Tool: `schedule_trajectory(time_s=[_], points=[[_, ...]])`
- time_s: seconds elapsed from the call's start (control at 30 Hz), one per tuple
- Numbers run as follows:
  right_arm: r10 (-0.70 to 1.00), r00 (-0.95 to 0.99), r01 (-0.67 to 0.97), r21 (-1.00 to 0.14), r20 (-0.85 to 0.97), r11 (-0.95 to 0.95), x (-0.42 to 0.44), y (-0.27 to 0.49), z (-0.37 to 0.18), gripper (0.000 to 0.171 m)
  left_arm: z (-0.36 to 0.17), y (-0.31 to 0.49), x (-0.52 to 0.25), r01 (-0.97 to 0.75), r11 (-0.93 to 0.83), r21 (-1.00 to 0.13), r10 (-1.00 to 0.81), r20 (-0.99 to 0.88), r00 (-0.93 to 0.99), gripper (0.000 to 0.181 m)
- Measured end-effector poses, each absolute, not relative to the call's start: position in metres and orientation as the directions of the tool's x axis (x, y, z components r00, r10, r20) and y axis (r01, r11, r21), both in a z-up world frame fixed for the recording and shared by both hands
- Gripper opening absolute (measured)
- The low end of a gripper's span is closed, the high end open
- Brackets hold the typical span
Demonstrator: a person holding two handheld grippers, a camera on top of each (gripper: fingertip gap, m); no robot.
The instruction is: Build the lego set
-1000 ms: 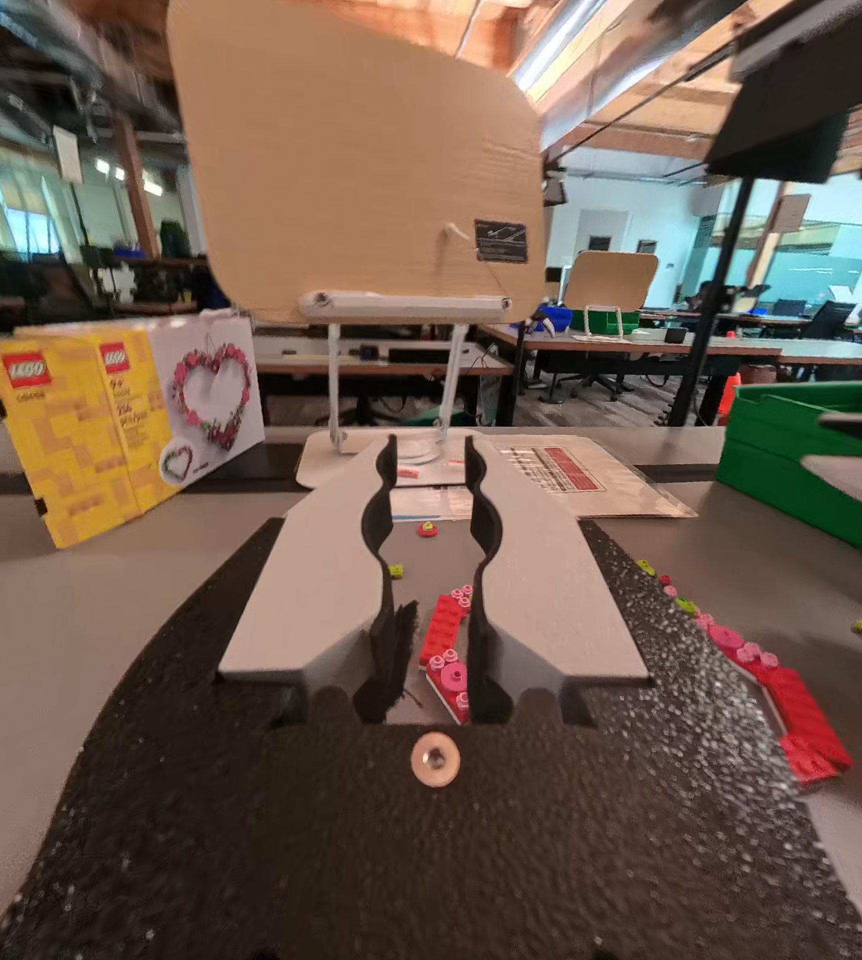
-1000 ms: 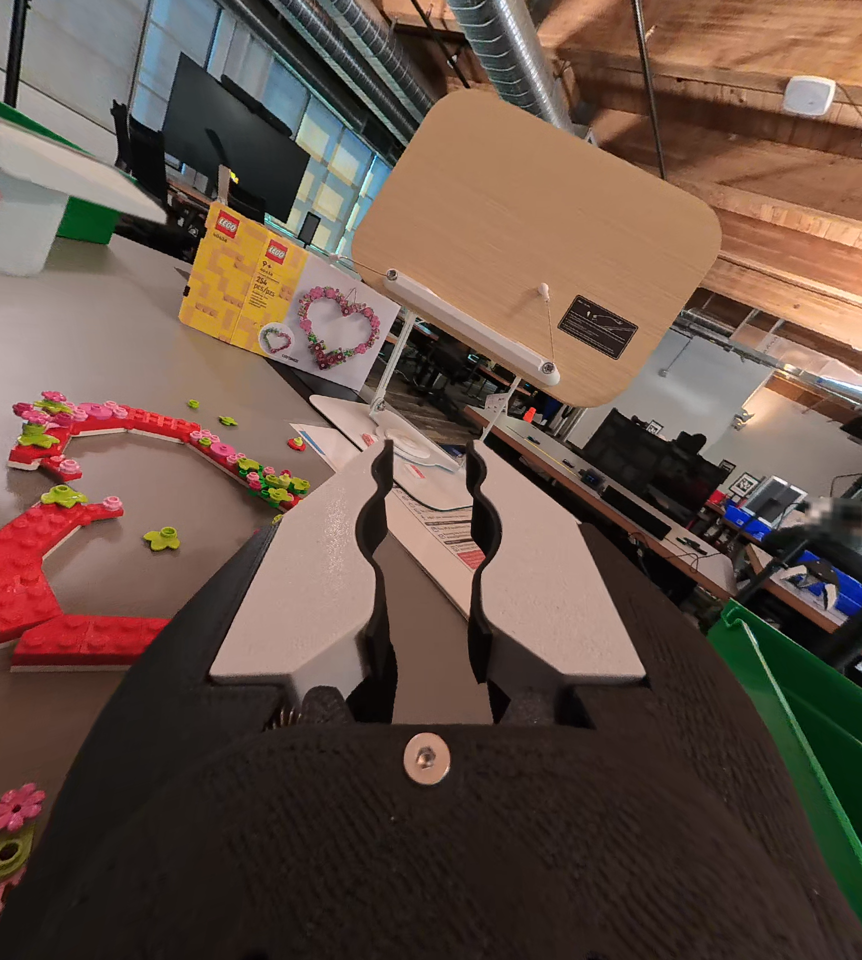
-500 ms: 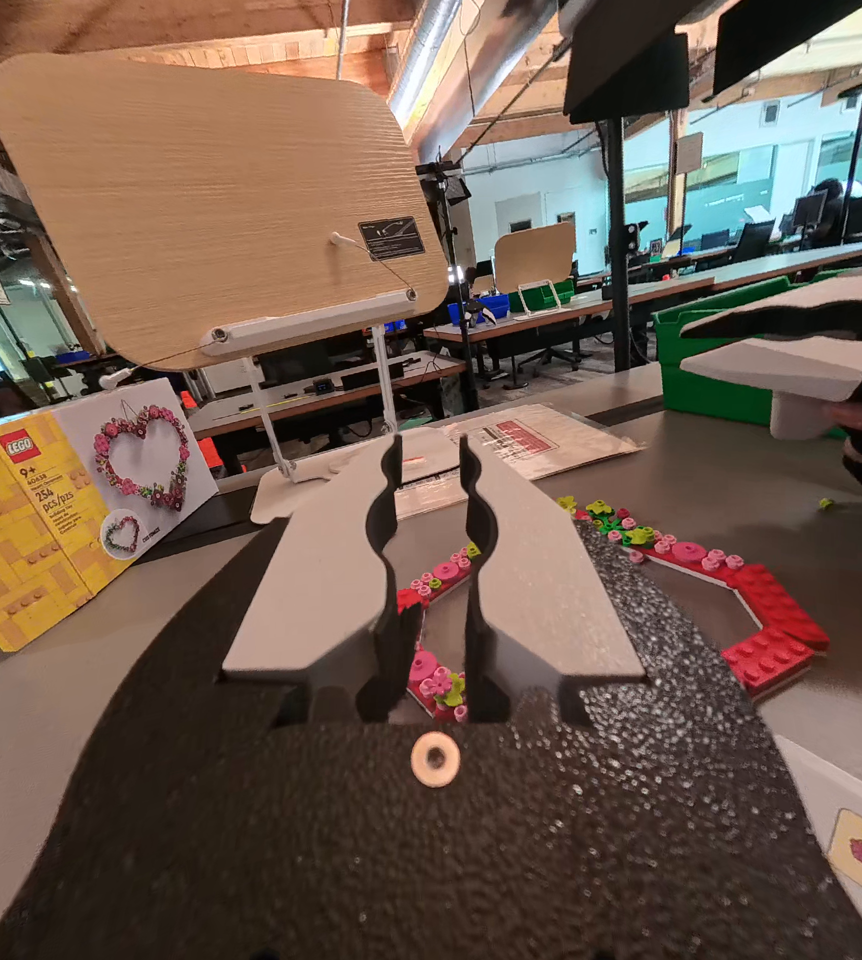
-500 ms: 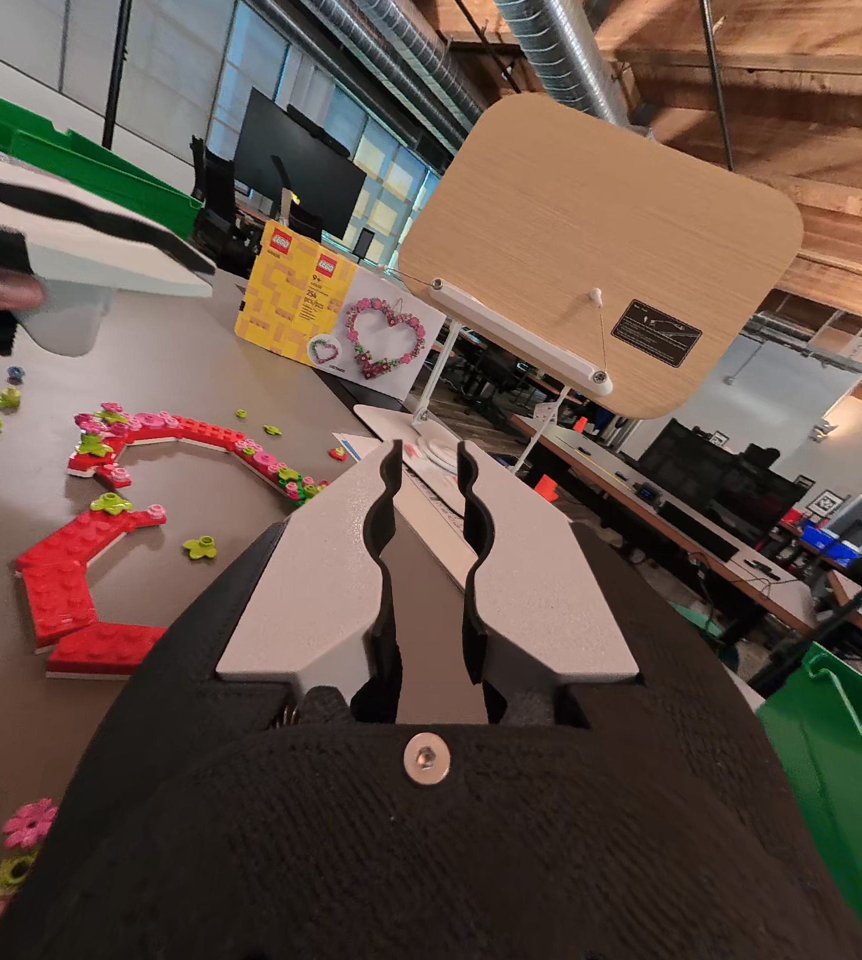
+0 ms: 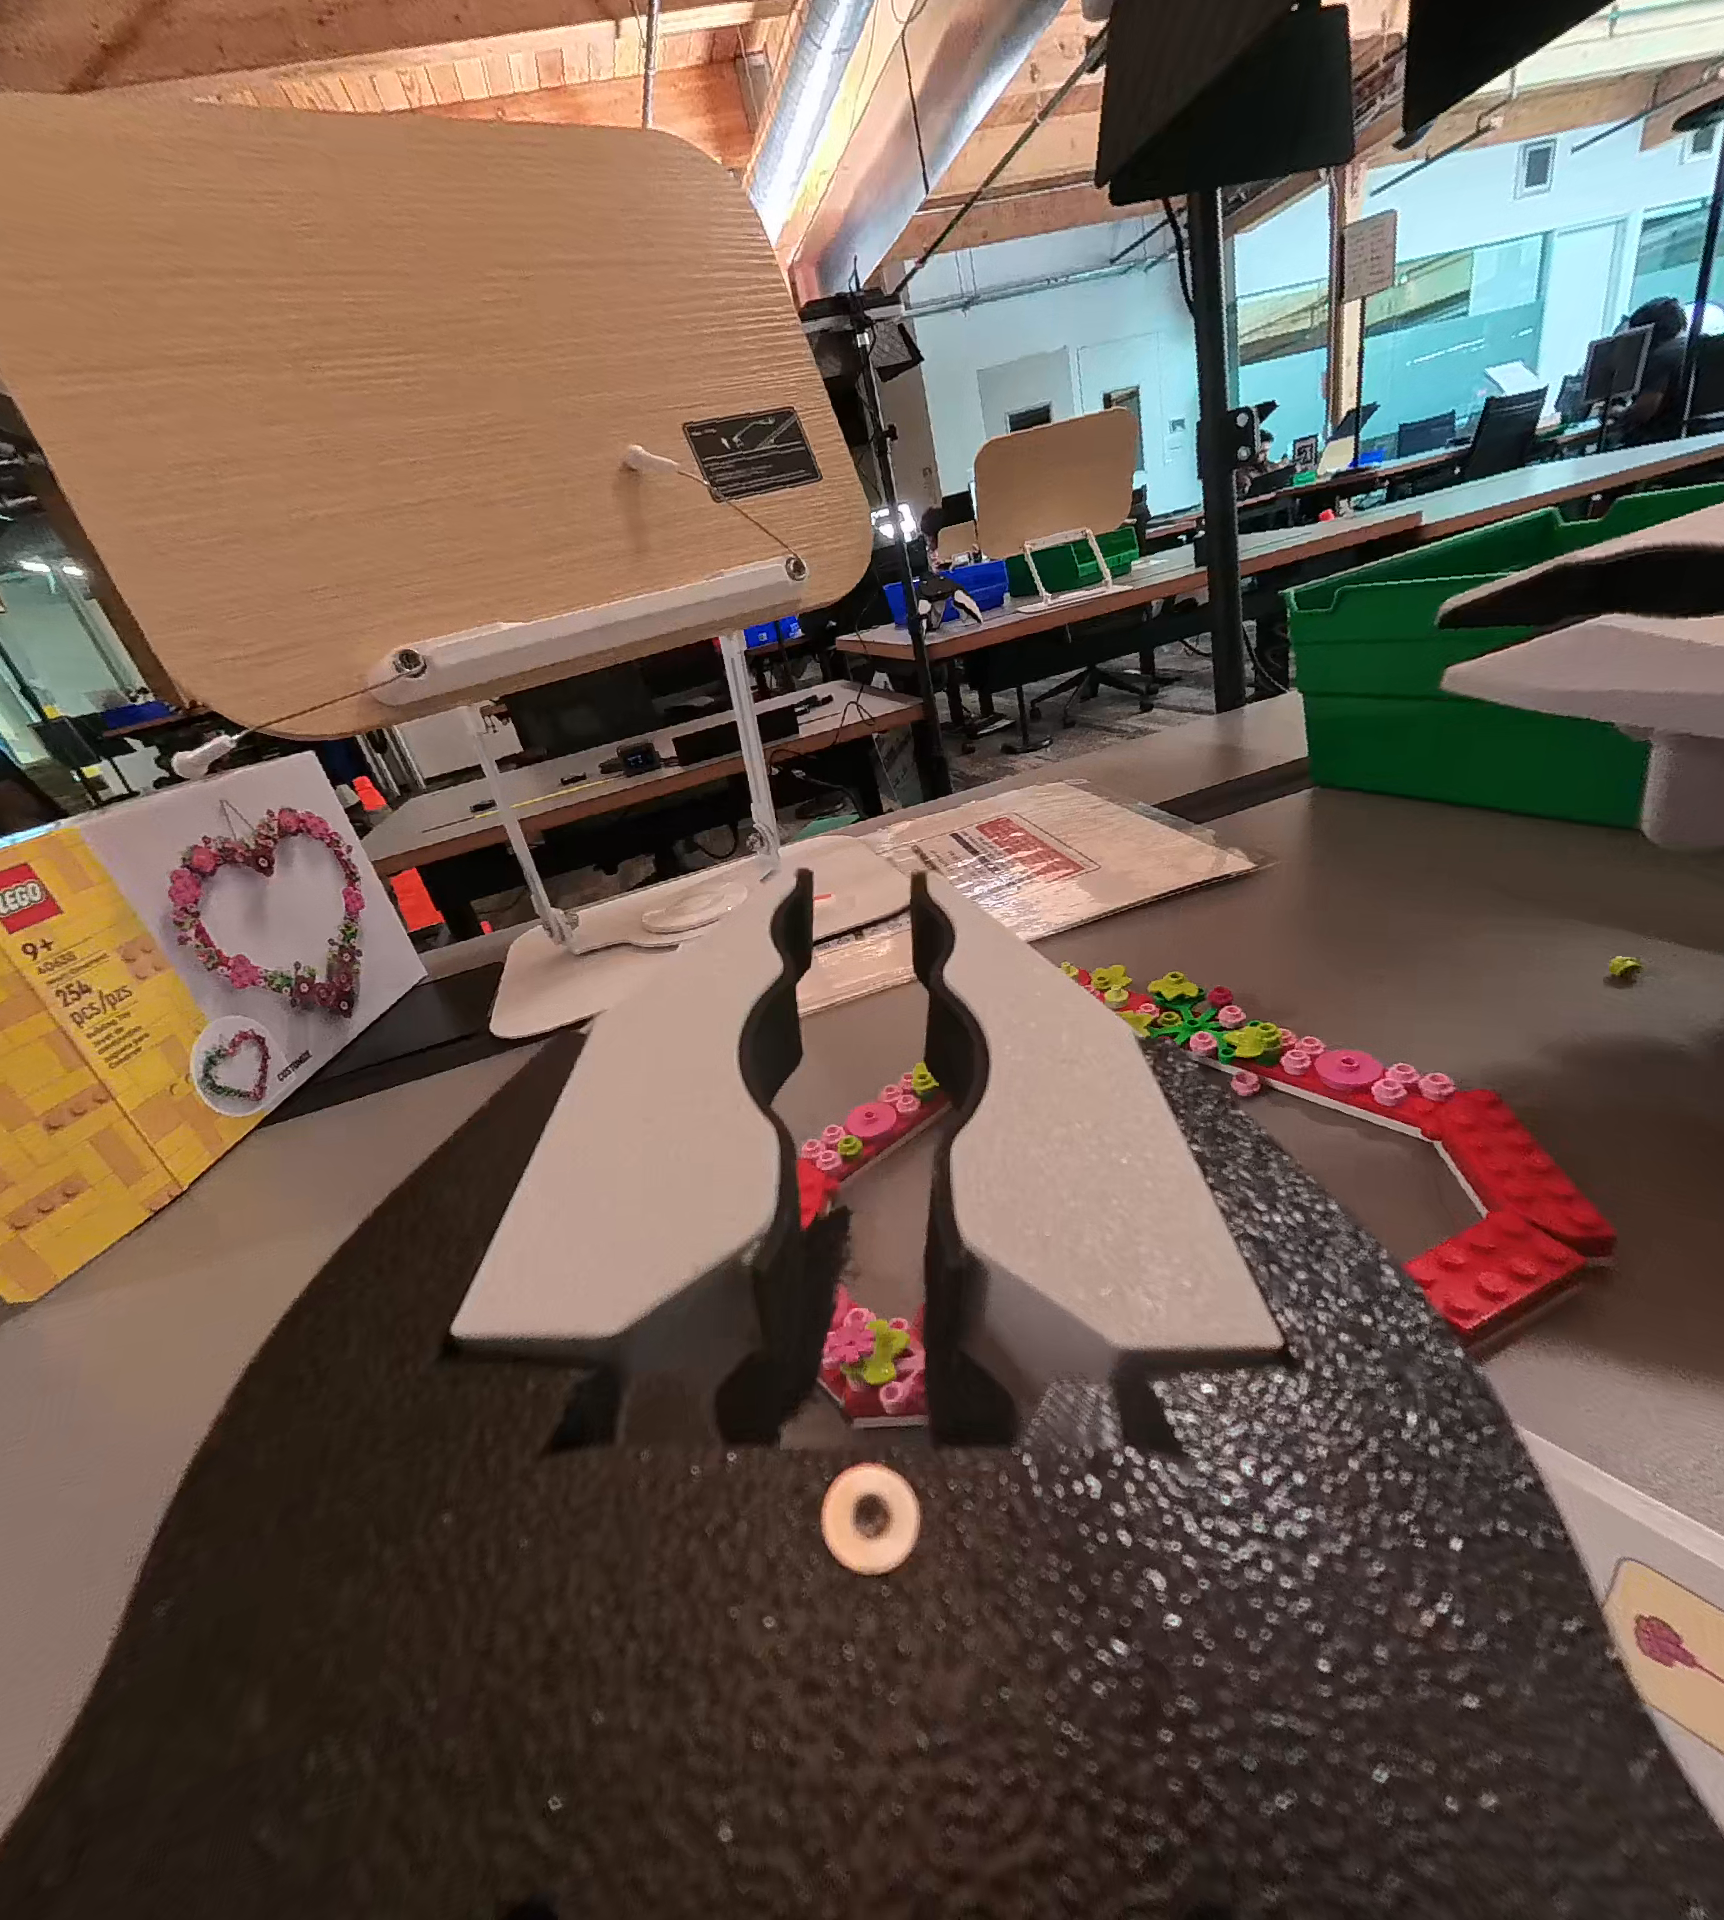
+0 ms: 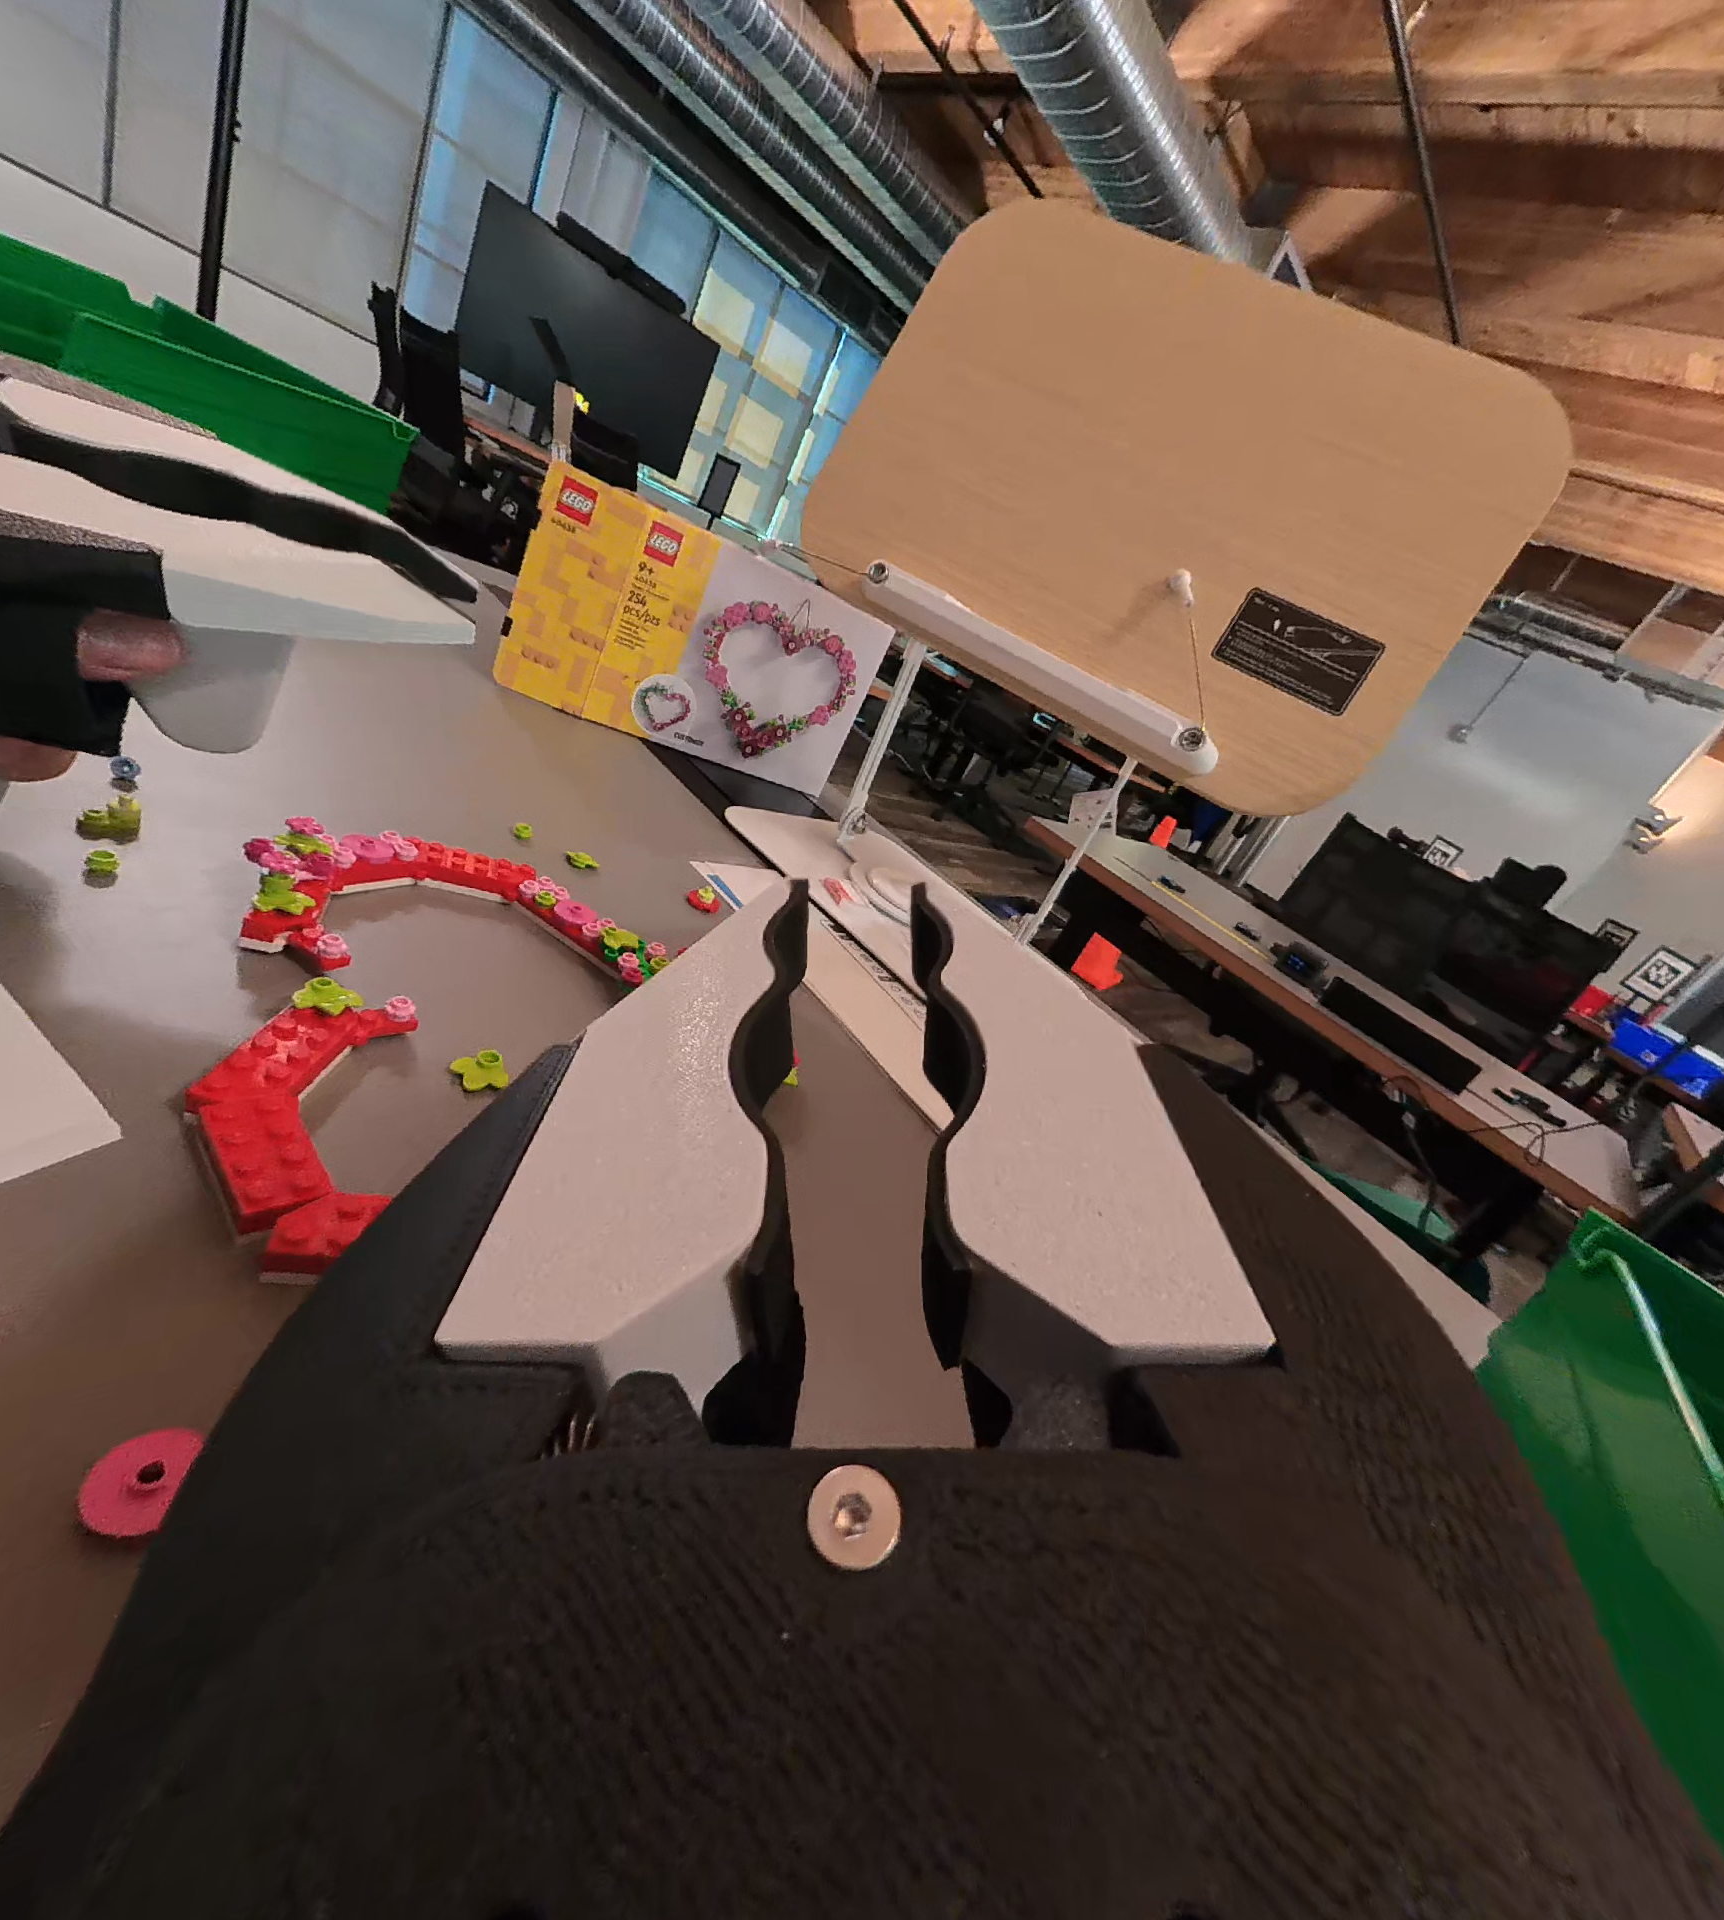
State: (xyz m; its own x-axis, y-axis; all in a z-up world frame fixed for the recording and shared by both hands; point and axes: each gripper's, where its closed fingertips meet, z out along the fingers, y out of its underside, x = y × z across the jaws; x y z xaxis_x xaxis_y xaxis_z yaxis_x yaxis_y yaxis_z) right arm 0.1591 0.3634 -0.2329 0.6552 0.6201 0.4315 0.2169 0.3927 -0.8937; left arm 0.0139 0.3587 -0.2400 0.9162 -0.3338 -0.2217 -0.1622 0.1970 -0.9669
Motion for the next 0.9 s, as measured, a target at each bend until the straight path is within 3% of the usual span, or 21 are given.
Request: schedule_trajectory(time_s=[0.4,0.9], points=[[0.647,0.652,0.175,-0.909,0.395,0.379,0.16,0.362,-0.23,0.018,-0.234,0.359,0.001,-0.126,0.218,-0.968,-0.289,-0.188,0.939,0.016],[0.612,0.618,0.254,-0.862,0.493,0.438,0.158,0.369,-0.235,0.016,-0.236,0.364,-0.003,-0.107,0.2,-0.974,-0.289,-0.163,0.943,0.015]])
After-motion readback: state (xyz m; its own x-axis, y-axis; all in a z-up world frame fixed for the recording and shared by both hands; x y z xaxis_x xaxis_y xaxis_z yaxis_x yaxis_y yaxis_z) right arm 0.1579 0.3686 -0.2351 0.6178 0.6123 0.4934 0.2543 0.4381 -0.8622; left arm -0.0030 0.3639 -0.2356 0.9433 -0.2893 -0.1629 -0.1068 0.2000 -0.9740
